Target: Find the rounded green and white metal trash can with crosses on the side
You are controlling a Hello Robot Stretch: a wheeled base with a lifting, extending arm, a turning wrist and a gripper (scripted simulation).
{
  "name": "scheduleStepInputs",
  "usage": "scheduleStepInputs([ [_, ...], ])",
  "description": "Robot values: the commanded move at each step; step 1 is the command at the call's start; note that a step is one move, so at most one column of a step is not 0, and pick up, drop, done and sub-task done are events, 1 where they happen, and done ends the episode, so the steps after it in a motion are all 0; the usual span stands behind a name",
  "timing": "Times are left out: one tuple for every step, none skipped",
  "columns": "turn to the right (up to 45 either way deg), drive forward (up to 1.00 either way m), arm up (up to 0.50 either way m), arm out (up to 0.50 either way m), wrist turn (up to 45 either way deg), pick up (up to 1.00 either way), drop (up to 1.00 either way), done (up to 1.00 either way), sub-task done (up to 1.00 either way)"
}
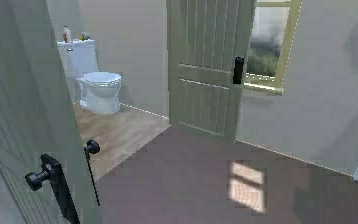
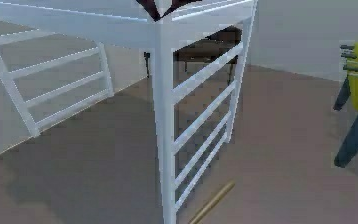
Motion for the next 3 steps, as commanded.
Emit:
scheduleStepInputs([
  [30.0, 0.00, 0.00, 0.00, 0.0, 0.00, 0.00, 0.00, 0.00],
  [0.0, 0.30, 0.00, 0.00, 0.0, 0.00, 0.00, 0.00, 0.00],
  [0.0, 0.30, 0.00, 0.00, 0.0, 0.00, 0.00, 0.00, 0.00],
])
